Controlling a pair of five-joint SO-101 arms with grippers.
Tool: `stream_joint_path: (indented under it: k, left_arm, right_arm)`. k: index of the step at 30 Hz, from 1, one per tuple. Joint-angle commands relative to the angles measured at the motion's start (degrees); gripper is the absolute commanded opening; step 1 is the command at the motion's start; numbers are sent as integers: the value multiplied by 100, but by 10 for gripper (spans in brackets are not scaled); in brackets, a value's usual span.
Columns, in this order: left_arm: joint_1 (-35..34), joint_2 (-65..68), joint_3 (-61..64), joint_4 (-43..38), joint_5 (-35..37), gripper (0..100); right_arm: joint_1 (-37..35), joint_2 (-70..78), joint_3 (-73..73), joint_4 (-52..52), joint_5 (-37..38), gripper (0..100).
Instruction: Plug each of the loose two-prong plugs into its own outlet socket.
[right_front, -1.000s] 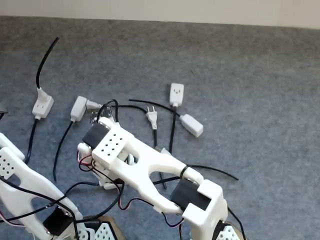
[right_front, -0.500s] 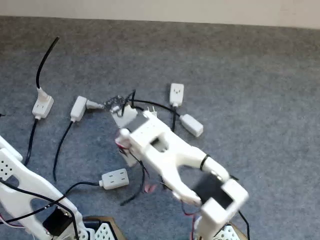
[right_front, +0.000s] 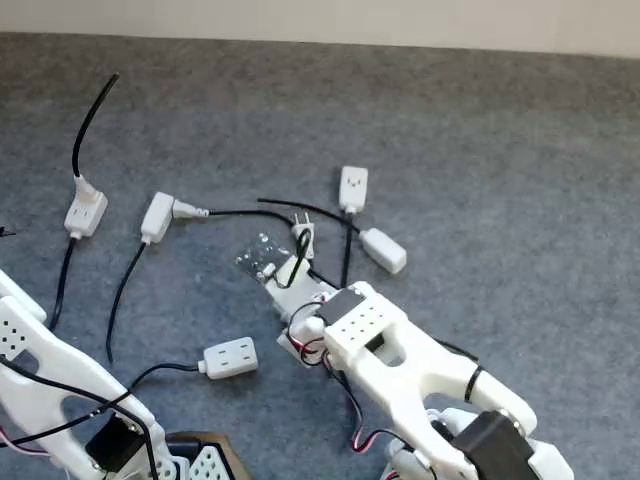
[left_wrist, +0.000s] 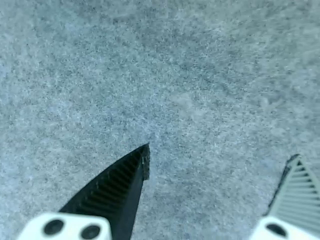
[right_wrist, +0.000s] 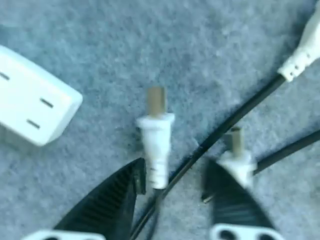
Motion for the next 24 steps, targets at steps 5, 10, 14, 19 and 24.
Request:
stream_joint_path:
  k: [5,10,14,19,24]
  left_arm:
    - [4,-75,-251,53,-44,396]
    - [48,-75,-242,53,-44,396]
    - [48,-75,-242,53,-44,396]
    - [57,-75,-233,62,-44,396]
    - [57,-75,-242,62,-44,396]
  right_arm:
    - [84,-207,-57,-110,211,310]
    - [66,-198,-136,-84,220,266]
    - [48,-189,-154,-84,536,99]
    - [75,-189,-119,-92,536,67]
    - [57,-180,-110,-92,580,94]
